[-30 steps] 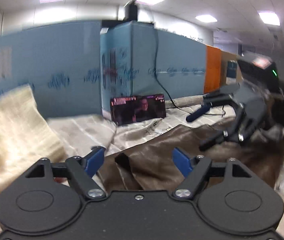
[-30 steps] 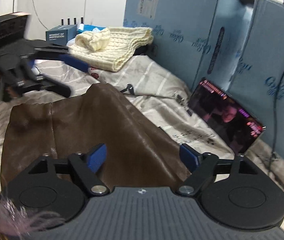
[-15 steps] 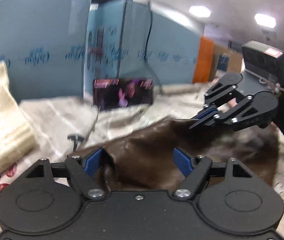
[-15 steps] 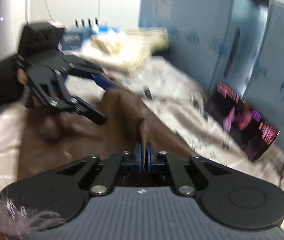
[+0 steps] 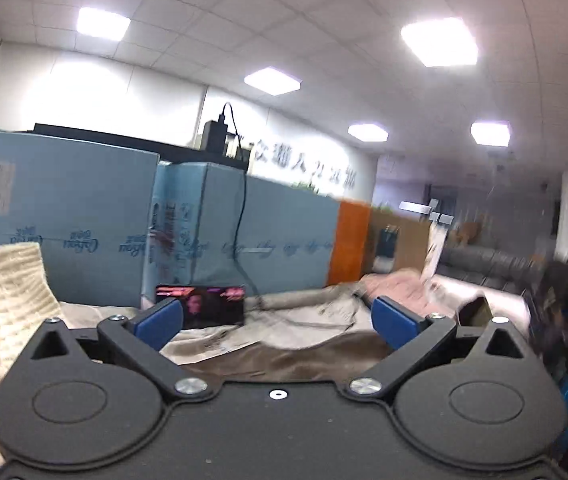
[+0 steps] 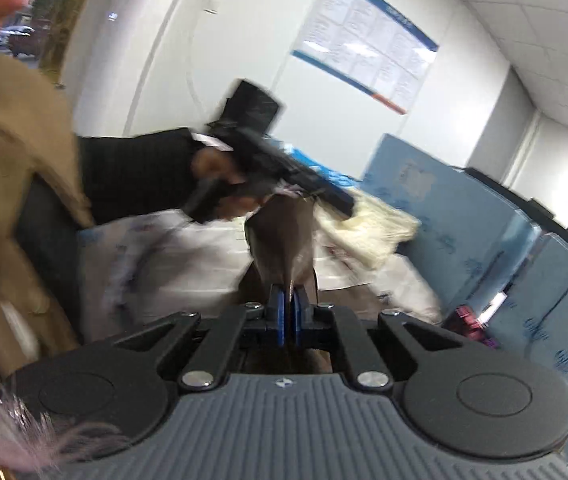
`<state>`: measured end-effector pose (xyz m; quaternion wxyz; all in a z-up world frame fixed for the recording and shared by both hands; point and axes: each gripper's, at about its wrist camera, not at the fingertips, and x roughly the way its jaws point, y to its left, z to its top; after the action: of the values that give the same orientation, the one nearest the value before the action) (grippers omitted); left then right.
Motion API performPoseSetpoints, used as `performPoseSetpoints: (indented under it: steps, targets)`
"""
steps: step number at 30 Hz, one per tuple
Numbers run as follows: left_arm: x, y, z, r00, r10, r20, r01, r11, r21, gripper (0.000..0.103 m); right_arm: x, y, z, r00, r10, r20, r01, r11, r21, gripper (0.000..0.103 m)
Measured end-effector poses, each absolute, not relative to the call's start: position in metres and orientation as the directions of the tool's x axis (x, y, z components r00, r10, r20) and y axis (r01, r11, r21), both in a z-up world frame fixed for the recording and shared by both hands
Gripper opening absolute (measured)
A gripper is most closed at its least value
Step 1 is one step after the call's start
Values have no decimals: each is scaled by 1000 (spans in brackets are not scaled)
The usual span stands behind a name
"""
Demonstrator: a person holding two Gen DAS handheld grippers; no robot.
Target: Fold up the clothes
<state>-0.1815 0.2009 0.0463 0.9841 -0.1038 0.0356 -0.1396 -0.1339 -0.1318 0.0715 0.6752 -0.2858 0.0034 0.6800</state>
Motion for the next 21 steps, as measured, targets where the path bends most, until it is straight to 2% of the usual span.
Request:
performPoseSetpoints:
  steps: [2,6,9,13,17,19,21]
  targets:
    - [-175,206,41,972,-225,-71,199,944,-264,103,-150,-142,60,54,907,-417,-928,-109,-357,4]
    - [-138,217,18,962,-63,-267,-17,958,-285,103,-157,-147,23,18,863,-505,-967,-114,-230,4]
    - [-111,232,1,933,25,-359,-141,943,-302,103,-159,-145,1,-37,833,-552,-980,-138,-143,4]
    - [-80,238,-10,907,-6,-422,-156,924,-348,103,-152,-142,-12,-125,817,-563,-987,-162,-16,8]
    - [-44,230,-24,859,-7,-512,-174,936,-305,101,-154,-153,-2,-102,840,-533,-991,-129,-14,27]
    - [-33,225,-32,839,0,-544,-181,943,-279,100,-150,-173,17,-58,887,-457,-994,-92,-52,34]
    - [-28,220,-35,842,17,-539,-176,953,-245,95,-136,-196,35,-1,930,-367,-997,-29,-73,52]
